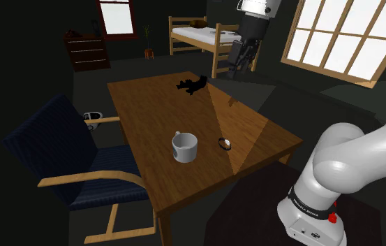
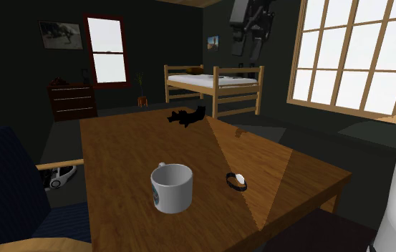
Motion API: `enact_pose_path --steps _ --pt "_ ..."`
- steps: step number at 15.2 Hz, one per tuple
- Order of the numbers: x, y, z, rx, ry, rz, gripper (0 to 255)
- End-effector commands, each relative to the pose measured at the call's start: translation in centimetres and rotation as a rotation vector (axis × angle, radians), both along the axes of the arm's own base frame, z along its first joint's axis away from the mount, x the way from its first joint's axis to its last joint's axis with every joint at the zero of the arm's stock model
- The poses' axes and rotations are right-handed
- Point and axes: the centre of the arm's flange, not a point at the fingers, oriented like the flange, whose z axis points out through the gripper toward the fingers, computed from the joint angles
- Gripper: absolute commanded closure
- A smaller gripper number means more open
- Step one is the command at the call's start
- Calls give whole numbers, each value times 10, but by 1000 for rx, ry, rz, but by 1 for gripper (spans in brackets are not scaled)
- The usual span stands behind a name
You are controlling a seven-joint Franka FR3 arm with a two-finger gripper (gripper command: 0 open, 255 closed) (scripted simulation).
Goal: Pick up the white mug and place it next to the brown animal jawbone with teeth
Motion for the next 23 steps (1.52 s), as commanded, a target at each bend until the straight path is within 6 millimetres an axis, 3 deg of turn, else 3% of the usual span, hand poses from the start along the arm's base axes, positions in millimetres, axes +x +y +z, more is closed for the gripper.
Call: enact_pose_path --steps 1,23 --pt "0 0 0 0 0 0 0" --pt "128 58 -256 -12 33 -12 0"
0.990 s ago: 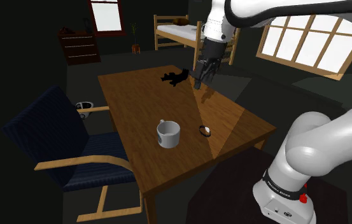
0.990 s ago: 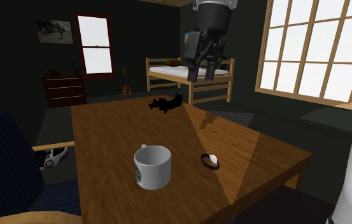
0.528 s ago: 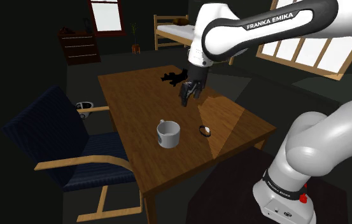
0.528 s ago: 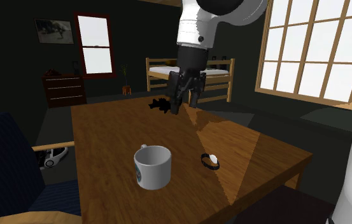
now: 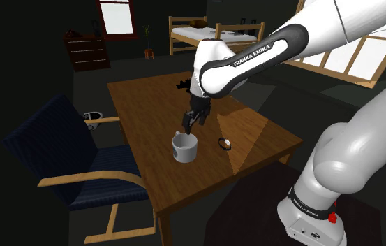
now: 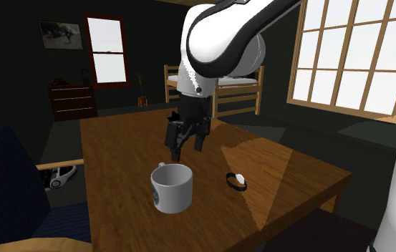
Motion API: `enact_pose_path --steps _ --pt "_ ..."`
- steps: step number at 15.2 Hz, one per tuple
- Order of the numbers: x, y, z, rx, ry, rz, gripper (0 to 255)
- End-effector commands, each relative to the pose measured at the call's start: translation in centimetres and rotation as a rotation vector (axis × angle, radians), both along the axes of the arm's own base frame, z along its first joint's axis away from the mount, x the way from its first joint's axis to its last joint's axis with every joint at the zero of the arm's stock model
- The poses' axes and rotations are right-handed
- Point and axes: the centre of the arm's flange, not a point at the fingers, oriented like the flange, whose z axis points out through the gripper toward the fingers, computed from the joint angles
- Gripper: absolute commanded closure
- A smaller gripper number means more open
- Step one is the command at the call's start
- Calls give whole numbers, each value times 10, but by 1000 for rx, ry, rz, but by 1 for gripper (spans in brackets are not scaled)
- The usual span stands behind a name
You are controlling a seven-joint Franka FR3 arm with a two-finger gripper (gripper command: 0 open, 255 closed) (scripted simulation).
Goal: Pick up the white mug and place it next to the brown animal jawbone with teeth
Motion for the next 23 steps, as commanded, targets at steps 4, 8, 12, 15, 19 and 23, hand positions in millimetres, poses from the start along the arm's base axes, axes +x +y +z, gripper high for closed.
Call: enact_pose_path --steps 4,8,12,15,19,23 --pt "9 4 -39 -1 1 -1 0" --pt "11 5 -60 -1 1 -1 0" --pt "11 6 -63 -1 1 -1 0" --pt "11 6 -63 -1 1 -1 0" --pt "11 6 -63 -1 1 -1 255" --pt "11 6 -63 -1 1 -1 255"
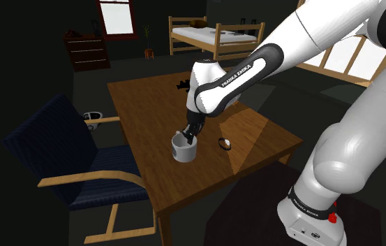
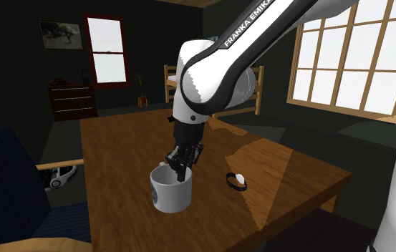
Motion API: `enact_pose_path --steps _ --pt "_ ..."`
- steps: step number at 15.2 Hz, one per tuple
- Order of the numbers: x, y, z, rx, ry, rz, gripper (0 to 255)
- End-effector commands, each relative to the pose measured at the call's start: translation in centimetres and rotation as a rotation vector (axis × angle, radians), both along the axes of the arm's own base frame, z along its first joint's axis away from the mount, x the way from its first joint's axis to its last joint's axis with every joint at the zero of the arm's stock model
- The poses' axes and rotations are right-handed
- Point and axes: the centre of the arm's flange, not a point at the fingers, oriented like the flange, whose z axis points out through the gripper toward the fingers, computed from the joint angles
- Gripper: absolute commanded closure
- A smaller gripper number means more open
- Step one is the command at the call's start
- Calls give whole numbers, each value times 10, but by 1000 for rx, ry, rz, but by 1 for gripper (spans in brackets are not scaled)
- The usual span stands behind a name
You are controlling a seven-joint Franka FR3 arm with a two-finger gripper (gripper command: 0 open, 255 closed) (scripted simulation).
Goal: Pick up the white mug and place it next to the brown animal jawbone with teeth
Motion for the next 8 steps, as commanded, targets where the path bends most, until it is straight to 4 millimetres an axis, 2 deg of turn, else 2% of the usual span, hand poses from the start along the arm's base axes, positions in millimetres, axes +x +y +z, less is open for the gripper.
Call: enact_pose_path --steps 1,3,8 --pt "0 0 0 0 0 0 255" --pt "0 0 0 0 0 0 255" --pt "0 0 26 0 0 0 255"
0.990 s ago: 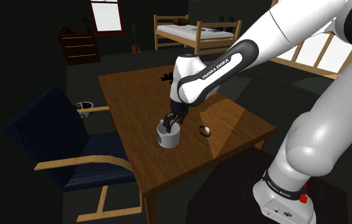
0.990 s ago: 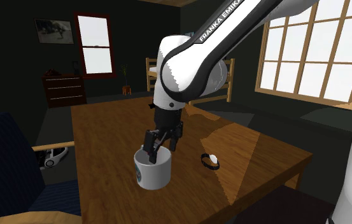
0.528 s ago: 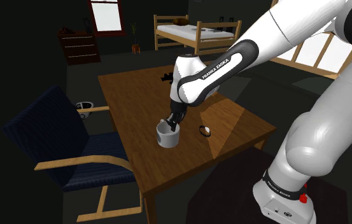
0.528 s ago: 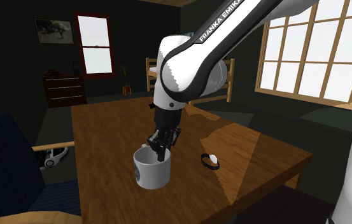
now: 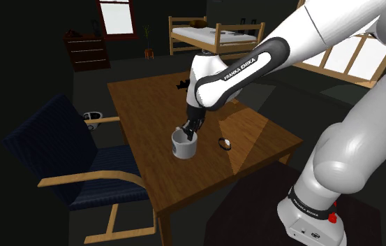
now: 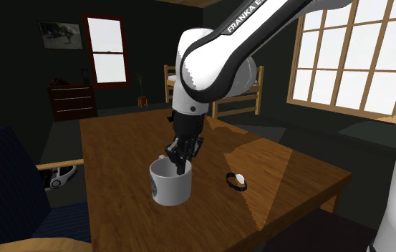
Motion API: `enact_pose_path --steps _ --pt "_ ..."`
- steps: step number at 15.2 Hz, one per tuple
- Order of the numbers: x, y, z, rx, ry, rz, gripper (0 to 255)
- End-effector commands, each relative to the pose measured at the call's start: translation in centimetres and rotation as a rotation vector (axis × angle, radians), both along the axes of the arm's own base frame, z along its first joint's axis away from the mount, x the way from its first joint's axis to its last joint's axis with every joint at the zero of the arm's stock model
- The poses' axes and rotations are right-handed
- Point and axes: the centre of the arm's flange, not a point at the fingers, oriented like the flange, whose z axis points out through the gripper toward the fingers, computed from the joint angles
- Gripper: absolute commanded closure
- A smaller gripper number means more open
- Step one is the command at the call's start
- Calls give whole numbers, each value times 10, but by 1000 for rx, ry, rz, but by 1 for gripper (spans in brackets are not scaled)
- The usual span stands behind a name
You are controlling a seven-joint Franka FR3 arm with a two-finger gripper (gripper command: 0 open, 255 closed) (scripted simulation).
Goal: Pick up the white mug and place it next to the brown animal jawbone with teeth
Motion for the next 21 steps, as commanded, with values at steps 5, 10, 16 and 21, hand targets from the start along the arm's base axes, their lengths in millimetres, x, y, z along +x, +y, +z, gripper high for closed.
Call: enact_pose_path --steps 5,10,16,21 --pt "0 0 32 0 0 0 255" --pt "0 0 58 0 0 0 255" --pt "0 0 90 0 0 0 255" --pt "0 0 116 0 0 0 255"
